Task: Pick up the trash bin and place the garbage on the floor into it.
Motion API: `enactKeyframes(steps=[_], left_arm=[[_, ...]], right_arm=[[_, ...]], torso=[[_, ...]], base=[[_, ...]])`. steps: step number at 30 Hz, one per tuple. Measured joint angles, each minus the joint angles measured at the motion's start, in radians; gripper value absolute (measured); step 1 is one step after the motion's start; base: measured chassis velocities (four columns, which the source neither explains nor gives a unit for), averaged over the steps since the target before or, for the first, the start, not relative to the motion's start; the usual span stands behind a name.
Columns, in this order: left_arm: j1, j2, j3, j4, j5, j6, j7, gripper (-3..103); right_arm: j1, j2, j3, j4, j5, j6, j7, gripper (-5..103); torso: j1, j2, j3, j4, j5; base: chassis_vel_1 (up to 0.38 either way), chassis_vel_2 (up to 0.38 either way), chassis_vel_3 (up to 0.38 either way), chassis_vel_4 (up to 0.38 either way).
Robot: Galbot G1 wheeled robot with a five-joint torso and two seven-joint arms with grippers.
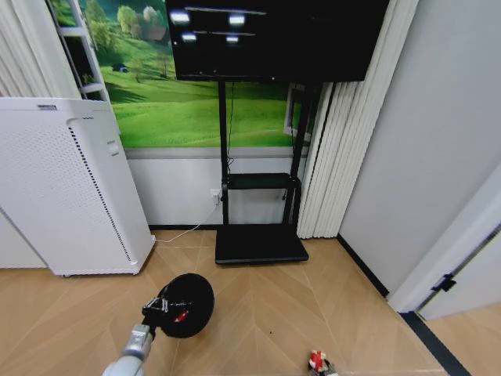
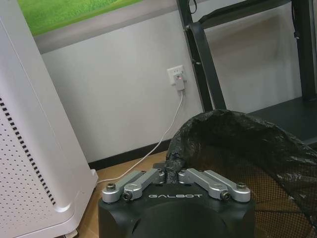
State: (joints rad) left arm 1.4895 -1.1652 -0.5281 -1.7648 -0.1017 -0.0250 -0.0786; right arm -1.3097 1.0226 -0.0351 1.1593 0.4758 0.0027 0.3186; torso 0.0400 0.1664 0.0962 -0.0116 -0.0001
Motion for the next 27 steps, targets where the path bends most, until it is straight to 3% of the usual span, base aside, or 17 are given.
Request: enactKeyframes(steps=[4,6,11,19,24,27], left_arm=[[0.0,0.0,0.0,0.002,0.0,-0.004,0.0,7],[0.0,0.0,0.0,0.004,0.0,-0.006,0.0,7],[-0.005,-0.001,0.004,0.007,0.0,-0.007,0.001,7],[-0.023,-0.005,0.021,0.006,0.007,-0.007,0.002,7],[-0.036,-0.004,0.032,-0.016,0.012,-0.003,0.003,7],[-0.041,-0.002,0.047,-0.03,0.015,-0.001,0.004,7]], right_arm=[[-0.003,0.001,0.003,0.0,-0.005,0.002,0.0,36],[-0.003,0.001,0.003,0.0,-0.005,0.002,0.0,36],[-0.012,-0.014,0.011,0.029,0.002,-0.005,0.005,24],[-0.037,-0.066,0.06,0.169,0.025,-0.011,0.021,22],[-0.057,-0.114,0.103,0.288,0.002,0.054,-0.024,22],[-0.089,-0.153,0.116,0.465,-0.023,0.123,-0.078,22]], torso=[[0.0,0.0,0.0,0.0,0.0],[0.0,0.0,0.0,0.0001,0.0],[0.0,0.0,0.0,-0.0002,0.0003],[0.0,0.0,0.0,0.0,0.0001],[0.0,0.0,0.0,-0.0001,0.0003],[0.0,0.0,0.0,0.0002,0.0001]], base=[[0.0,0.0,0.0,0.0],[0.0,0.0,0.0,0.0],[0.0,0.0,0.0,0.0],[0.0,0.0,0.0,0.0],[0.0,0.0,0.0,0.0],[0.0,0.0,0.0,0.0]])
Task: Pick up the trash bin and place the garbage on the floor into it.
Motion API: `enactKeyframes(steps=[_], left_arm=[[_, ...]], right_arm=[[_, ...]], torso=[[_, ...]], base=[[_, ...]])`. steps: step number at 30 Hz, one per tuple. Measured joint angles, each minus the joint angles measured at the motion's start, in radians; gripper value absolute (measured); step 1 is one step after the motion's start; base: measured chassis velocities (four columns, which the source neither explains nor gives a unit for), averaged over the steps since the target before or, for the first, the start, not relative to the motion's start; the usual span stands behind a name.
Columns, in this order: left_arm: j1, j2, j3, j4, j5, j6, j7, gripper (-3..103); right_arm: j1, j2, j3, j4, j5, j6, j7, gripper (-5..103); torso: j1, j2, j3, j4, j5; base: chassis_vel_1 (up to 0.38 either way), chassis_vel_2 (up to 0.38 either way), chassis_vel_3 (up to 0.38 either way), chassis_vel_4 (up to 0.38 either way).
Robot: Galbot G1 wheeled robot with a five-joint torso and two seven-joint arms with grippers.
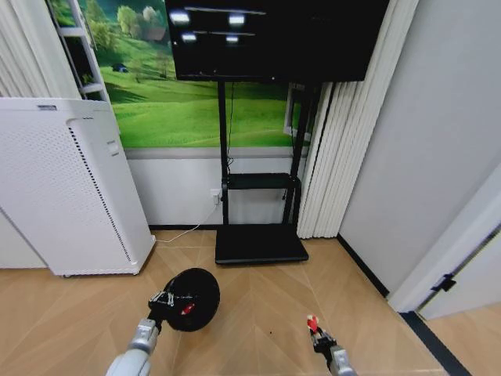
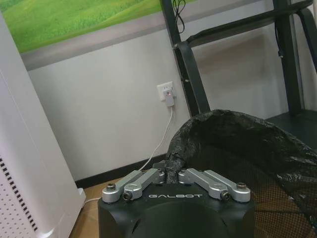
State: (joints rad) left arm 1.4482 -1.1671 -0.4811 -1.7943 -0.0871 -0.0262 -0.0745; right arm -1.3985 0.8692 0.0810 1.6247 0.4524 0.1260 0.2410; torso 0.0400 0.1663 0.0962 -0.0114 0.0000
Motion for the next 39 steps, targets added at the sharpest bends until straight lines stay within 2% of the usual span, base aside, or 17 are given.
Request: enactKeyframes(steps=[1,3,4,5,8,14,17,23,29,37,39], left_arm=[[0.0,0.0,0.0,0.0,0.0,0.0,0.0,7],[-0.008,0.0,0.017,-0.008,0.002,0.0,0.0,7],[-0.008,0.0,0.017,-0.008,0.002,0.0,0.0,7],[-0.015,-0.001,0.027,-0.011,0.003,0.0,0.0,7],[-0.032,-0.011,0.051,-0.007,0.006,0.0,0.001,7],[-0.065,-0.041,0.091,0.019,0.016,-0.002,0.002,7],[-0.094,-0.084,0.139,0.047,0.029,0.001,0.0,7],[-0.126,-0.146,0.191,0.102,0.058,-0.001,0.0,7],[-0.172,-0.225,0.258,0.173,0.096,-0.009,0.0,7],[-0.193,-0.252,0.274,0.199,0.105,-0.013,0.0,7],[-0.194,-0.255,0.276,0.2,0.105,-0.014,0.0,7]], right_arm=[[0.0,0.0,0.0,0.0,0.0,0.0,0.0,22],[-0.013,-0.005,-0.002,0.085,-0.06,0.076,-0.047,22],[-0.013,-0.005,-0.002,0.085,-0.06,0.076,-0.047,22],[-0.016,-0.004,-0.008,0.122,-0.1,0.113,-0.075,22],[-0.013,0.002,-0.025,0.183,-0.136,0.152,-0.109,22],[0.019,0.02,-0.047,0.208,-0.147,0.191,-0.136,22],[0.067,0.034,-0.077,0.19,-0.148,0.232,-0.181,22],[0.113,0.058,-0.117,0.143,-0.149,0.252,-0.201,22],[0.203,0.117,-0.197,0.023,-0.186,0.284,-0.209,22],[0.257,0.147,-0.241,-0.024,-0.192,0.284,-0.212,22],[0.264,0.152,-0.246,-0.034,-0.193,0.28,-0.212,19]], torso=[[0.0,0.0,0.0,0.0,0.0],[0.0,0.0,0.0,-0.0001,-0.0001],[0.0,0.0,0.0,-0.0001,-0.0001],[0.0,0.0,0.0,-0.0002,0.0],[0.0,0.0,0.0,-0.0002,0.0],[0.0,0.0,0.0,-0.0003,0.0],[0.0,0.0,0.0,-0.0001,0.0002],[0.0,0.0,0.0,-0.0004,0.0002],[0.0,0.0,0.0,-0.0001,0.0],[0.0,0.0,0.0,-0.0001,0.0],[0.0,0.0,0.0,-0.0002,0.0001]], base=[[0.0,0.0,0.0,0.0],[0.0,0.0,0.0,0.0],[0.0,0.0,0.0,0.0],[0.0,0.0,0.0,0.0],[0.0,0.0,0.0,0.0],[0.0,0.0,0.0,0.0],[0.0,0.0,0.0,0.0],[0.0,0.0,0.0,0.0],[0.0,0.0,0.0,0.0],[0.0,0.0,0.0,0.0],[0.0,0.0,0.0,0.0]])
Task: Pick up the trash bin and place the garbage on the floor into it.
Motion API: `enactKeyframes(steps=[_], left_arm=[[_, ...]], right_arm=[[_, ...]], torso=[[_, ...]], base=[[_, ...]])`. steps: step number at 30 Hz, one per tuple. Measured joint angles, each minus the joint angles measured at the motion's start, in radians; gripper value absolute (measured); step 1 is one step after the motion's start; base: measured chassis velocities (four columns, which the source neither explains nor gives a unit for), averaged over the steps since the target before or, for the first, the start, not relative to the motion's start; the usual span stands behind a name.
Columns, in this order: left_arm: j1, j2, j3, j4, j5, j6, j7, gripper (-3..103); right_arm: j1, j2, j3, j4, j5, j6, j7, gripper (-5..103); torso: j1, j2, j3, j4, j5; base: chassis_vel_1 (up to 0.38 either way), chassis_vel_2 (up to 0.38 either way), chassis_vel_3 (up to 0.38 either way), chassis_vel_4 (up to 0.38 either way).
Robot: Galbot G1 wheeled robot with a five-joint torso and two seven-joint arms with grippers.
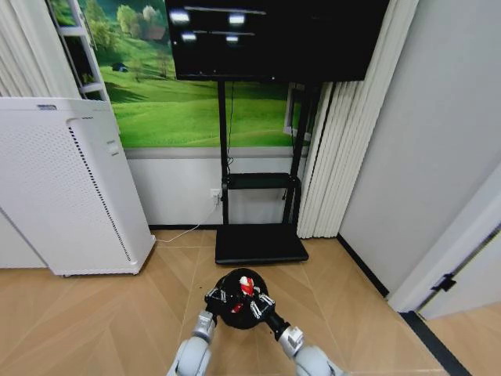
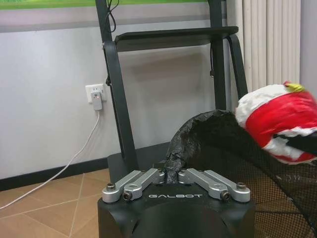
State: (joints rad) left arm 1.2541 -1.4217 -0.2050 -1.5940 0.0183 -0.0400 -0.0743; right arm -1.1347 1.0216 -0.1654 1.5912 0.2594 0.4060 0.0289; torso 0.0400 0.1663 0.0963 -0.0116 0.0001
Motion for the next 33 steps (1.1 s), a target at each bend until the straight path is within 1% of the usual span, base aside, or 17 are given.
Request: enactKeyframes(steps=[3,4,6,7,9,10,12,13,14,15,17,18,21,26,29,32,33], left_arm=[[-0.002,0.001,0.0,0.0,0.0,0.0,0.0,7],[-0.002,0.001,0.0,0.0,0.0,0.0,0.0,7],[-0.005,0.003,-0.002,0.0,0.0,0.0,0.001,7],[-0.005,0.003,-0.002,0.0,0.0,0.0,0.001,7],[-0.007,0.004,-0.002,0.0,-0.001,0.0,0.001,7],[-0.007,0.004,-0.002,0.0,-0.001,0.0,0.001,7],[-0.008,0.003,-0.002,0.0,-0.001,0.0,0.002,7],[-0.008,0.003,-0.002,0.0,-0.001,0.0,0.002,7],[-0.008,0.003,-0.002,0.0,-0.001,0.0,0.002,7],[-0.008,0.003,-0.002,0.0,-0.001,0.0,0.002,7],[-0.008,0.001,-0.003,0.0,-0.001,0.0,0.003,7],[-0.008,0.001,-0.003,0.0,-0.001,0.0,0.003,7],[-0.008,-0.001,-0.004,0.001,-0.001,-0.002,0.004,7],[-0.005,0.001,-0.011,0.0,-0.001,-0.003,0.004,7],[0.005,0.007,-0.03,-0.009,-0.004,-0.003,0.005,7],[0.03,0.038,-0.073,-0.035,-0.018,-0.004,0.005,7],[0.03,0.038,-0.073,-0.035,-0.018,-0.004,0.005,7]], right_arm=[[0.007,0.002,-0.001,-0.009,0.0,-0.012,-0.008,35],[0.007,0.002,-0.001,-0.009,0.0,-0.012,-0.008,35],[0.009,0.001,0.002,-0.011,0.0,-0.015,-0.015,46],[0.009,0.001,0.002,-0.011,0.0,-0.015,-0.015,46],[0.008,0.0,0.006,-0.011,0.0,-0.016,-0.018,57],[0.008,0.0,0.006,-0.011,0.0,-0.016,-0.018,57],[0.003,-0.001,0.011,-0.011,-0.001,-0.017,-0.019,68],[0.003,-0.001,0.011,-0.011,-0.001,-0.017,-0.019,68],[0.001,-0.001,0.013,-0.01,-0.001,-0.017,-0.019,73],[0.001,-0.001,0.013,-0.01,-0.001,-0.017,-0.019,73],[-0.004,0.001,0.014,-0.009,-0.002,-0.017,-0.019,84],[-0.004,0.001,0.014,-0.009,-0.002,-0.017,-0.019,84],[-0.009,0.005,0.014,-0.012,-0.006,-0.017,-0.019,98],[-0.008,0.0,0.026,-0.011,0.007,-0.027,-0.013,100],[-0.008,-0.014,0.054,0.006,0.041,-0.058,0.004,100],[-0.022,-0.04,0.111,0.042,0.115,-0.1,0.044,100],[-0.022,-0.04,0.111,0.042,0.115,-0.1,0.044,100]], torso=[[0.0,0.0,0.0,0.0,-0.0001],[0.0,0.0,0.0,0.0,-0.0001],[0.0,0.0,0.0,0.0,-0.0001],[0.0,0.0,0.0,0.0,-0.0001],[0.0,0.0,0.0,0.0,-0.0001],[0.0,0.0,0.0,0.0,-0.0001],[0.0,0.0,0.0,-0.0001,-0.0001],[0.0,0.0,0.0,-0.0001,-0.0001],[0.0,0.0,0.0,0.0,-0.0001],[0.0,0.0,0.0,0.0,-0.0001],[0.0,0.0,0.0,0.0,-0.0002],[0.0,0.0,0.0,0.0,-0.0002],[0.0,0.0,0.0,0.0,-0.0002],[0.0,0.0,0.0,-0.0001,-0.0001],[0.0,0.0,0.0,-0.0001,-0.0003],[0.0,0.0,0.0,0.0,-0.0003],[0.0,0.0,0.0,0.0,-0.0003]], base=[[0.0,0.0,0.0,0.0],[0.0,0.0,0.0,0.0],[0.0,0.0,0.0,0.0],[0.0,0.0,0.0,0.0],[0.0,0.0,0.0,0.0],[0.0,0.0,0.0,0.0],[0.0,0.0,0.0,0.0],[0.0,0.0,0.0,0.0],[0.0,0.0,0.0,0.0],[0.0,0.0,0.0,0.0],[0.0,0.0,0.0,0.0],[0.0,0.0,0.0,0.0],[0.0,0.0,0.0,0.0],[0.0,0.0,0.0,0.0],[0.0,0.0,0.0,0.0],[0.0,0.0,0.0,0.0],[0.0,0.0,0.0,0.0]])
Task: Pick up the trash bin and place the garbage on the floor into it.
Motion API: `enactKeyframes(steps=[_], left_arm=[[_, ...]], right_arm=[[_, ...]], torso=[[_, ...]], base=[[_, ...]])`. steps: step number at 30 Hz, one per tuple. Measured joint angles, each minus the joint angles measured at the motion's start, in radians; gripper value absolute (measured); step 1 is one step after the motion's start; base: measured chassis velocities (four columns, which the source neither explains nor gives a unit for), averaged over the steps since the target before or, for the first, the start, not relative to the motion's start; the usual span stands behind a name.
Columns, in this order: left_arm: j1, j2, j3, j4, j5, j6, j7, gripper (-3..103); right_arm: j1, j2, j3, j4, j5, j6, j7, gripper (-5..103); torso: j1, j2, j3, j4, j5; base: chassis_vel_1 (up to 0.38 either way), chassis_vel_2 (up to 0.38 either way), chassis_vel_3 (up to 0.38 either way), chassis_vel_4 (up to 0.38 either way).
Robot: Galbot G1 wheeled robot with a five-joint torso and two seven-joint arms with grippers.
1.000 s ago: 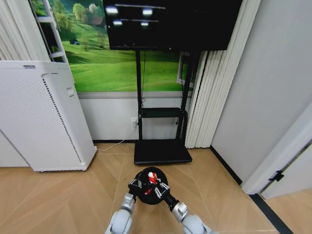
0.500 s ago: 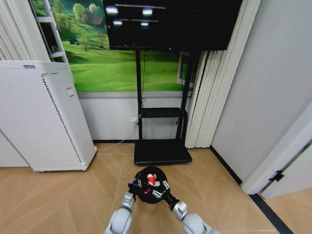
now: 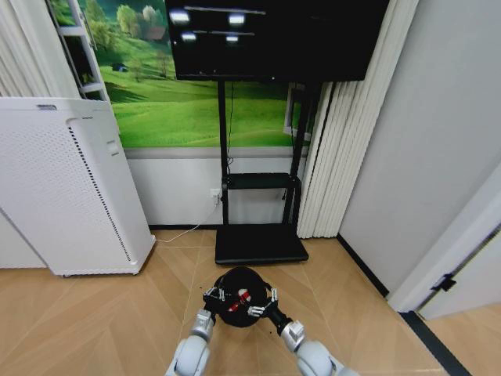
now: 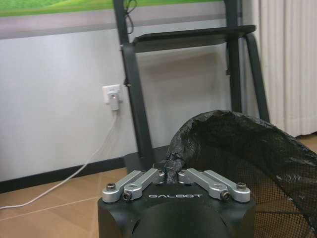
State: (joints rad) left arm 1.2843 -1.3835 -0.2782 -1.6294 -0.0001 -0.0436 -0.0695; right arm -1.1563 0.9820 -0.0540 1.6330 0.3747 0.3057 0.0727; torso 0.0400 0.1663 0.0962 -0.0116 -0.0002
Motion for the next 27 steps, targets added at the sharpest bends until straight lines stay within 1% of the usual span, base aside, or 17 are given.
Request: enactKeyframes(steps=[3,4,5,7,10,12,13,14,15,17,18,20,21,23,24,26,27], left_arm=[[0.028,0.043,-0.049,-0.035,-0.025,-0.001,-0.001,7],[0.028,0.043,-0.049,-0.035,-0.025,-0.001,-0.001,7],[0.037,0.056,-0.062,-0.046,-0.033,-0.001,-0.002,7],[0.061,0.087,-0.093,-0.073,-0.047,-0.005,-0.006,7],[0.07,0.096,-0.105,-0.082,-0.05,-0.007,-0.006,7],[0.108,0.113,-0.149,-0.125,-0.065,-0.01,-0.01,7],[0.108,0.113,-0.149,-0.125,-0.065,-0.01,-0.01,7],[0.124,0.118,-0.167,-0.147,-0.073,-0.009,-0.01,7],[0.124,0.118,-0.167,-0.147,-0.073,-0.009,-0.01,7],[0.159,0.133,-0.215,-0.196,-0.091,-0.005,-0.011,7],[0.159,0.133,-0.215,-0.196,-0.091,-0.005,-0.011,7],[0.183,0.144,-0.256,-0.231,-0.108,-0.002,-0.011,7],[0.183,0.144,-0.256,-0.231,-0.108,-0.002,-0.011,7],[0.207,0.157,-0.304,-0.263,-0.131,0.002,-0.011,7],[0.207,0.157,-0.304,-0.263,-0.131,0.002,-0.011,7],[0.228,0.169,-0.35,-0.289,-0.15,0.003,-0.011,7],[0.228,0.169,-0.35,-0.289,-0.15,0.003,-0.011,7]], right_arm=[[-0.019,-0.021,0.062,0.03,0.035,-0.049,0.061,100],[-0.019,-0.021,0.062,0.03,0.035,-0.049,0.061,100],[-0.027,-0.025,0.087,0.041,0.044,-0.069,0.082,100],[-0.049,-0.033,0.152,0.08,0.083,-0.141,0.126,100],[-0.057,-0.034,0.177,0.095,0.1,-0.166,0.153,100],[-0.083,-0.036,0.26,0.127,0.127,-0.224,0.21,100],[-0.083,-0.036,0.26,0.127,0.127,-0.224,0.21,100],[-0.097,-0.037,0.3,0.144,0.134,-0.255,0.228,100],[-0.097,-0.037,0.3,0.144,0.134,-0.255,0.228,100],[-0.143,-0.038,0.402,0.195,0.178,-0.356,0.279,100],[-0.143,-0.038,0.402,0.195,0.178,-0.356,0.279,100],[-0.181,-0.034,0.477,0.231,0.207,-0.42,0.306,100],[-0.181,-0.034,0.477,0.231,0.207,-0.42,0.306,100],[-0.23,-0.03,0.542,0.267,0.212,-0.454,0.311,100],[-0.23,-0.03,0.542,0.267,0.212,-0.454,0.311,100],[-0.275,-0.022,0.59,0.303,0.213,-0.467,0.309,100],[-0.275,-0.022,0.59,0.303,0.213,-0.467,0.309,100]], torso=[[0.0,0.0,0.0,0.0001,0.0],[0.0,0.0,0.0,0.0001,0.0],[0.0,0.0,0.0,0.0001,0.0001],[0.0,0.0,0.0,0.0001,0.0],[0.0,0.0,0.0,0.0,0.0],[0.0,0.0,0.0,0.0001,0.0001],[0.0,0.0,0.0,0.0001,0.0001],[0.0,0.0,0.0,0.0001,0.0001],[0.0,0.0,0.0,0.0001,0.0001],[0.0,0.0,0.0,-0.0001,0.0001],[0.0,0.0,0.0,-0.0001,0.0001],[0.0,0.0,0.0,0.0,0.0],[0.0,0.0,0.0,0.0,0.0],[0.0,0.0,0.0,-0.0001,0.0002],[0.0,0.0,0.0,-0.0001,0.0002],[0.0,0.0,0.0,0.0,0.0001],[0.0,0.0,0.0,0.0,0.0001]], base=[[0.0,0.0,0.0,0.0],[0.0,0.0,0.0,0.0],[0.0,0.0,0.0,0.0],[0.0,0.0,0.0,0.0],[0.0,0.0,0.0,0.0],[0.0,0.0,0.0,0.0],[0.0,0.0,0.0,0.0],[0.0,0.0,0.0,0.0],[0.0,0.0,0.0,0.0],[0.0,0.0,0.0,0.0],[0.0,0.0,0.0,0.0],[0.0,0.0,0.0,0.0],[0.0,0.0,0.0,0.0],[0.0,0.0,0.0,0.0],[0.0,0.0,0.0,0.0],[0.0,0.0,0.0,0.0],[0.0,0.0,0.0,0.0]])
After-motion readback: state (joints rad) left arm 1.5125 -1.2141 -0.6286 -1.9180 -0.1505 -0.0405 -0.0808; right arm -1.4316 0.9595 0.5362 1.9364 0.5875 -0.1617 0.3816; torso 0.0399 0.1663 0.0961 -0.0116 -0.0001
